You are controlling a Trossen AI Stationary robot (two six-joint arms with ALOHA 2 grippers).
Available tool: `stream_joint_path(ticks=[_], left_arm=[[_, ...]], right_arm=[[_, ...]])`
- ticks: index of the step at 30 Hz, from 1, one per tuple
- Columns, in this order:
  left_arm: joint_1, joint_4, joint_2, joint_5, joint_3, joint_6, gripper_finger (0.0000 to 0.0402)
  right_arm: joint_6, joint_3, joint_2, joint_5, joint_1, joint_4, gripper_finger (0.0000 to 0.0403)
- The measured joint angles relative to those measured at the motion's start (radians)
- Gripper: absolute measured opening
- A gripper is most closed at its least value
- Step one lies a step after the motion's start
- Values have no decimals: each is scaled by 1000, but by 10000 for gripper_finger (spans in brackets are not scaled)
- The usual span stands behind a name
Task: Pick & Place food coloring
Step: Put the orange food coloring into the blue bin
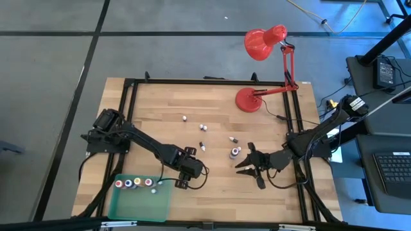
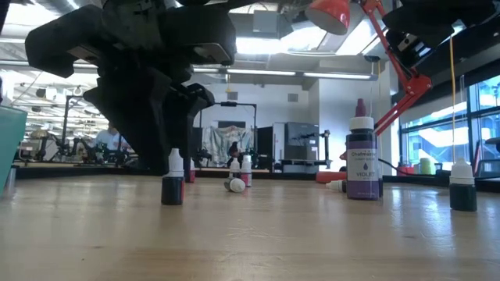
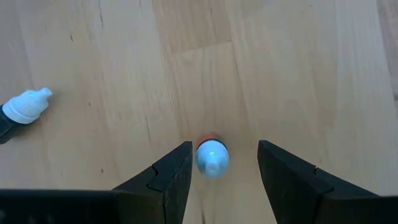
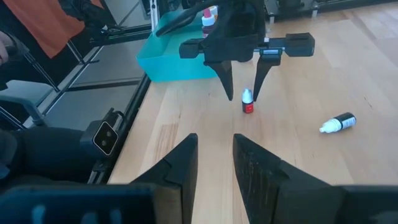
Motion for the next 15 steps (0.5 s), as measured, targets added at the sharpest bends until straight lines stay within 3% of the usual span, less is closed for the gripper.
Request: stream_joint_path(ticks=[15], left_arm=[[0,0,0,-3,0,1,167]], right_arm=[[-3,0,0,0,0,0,104]])
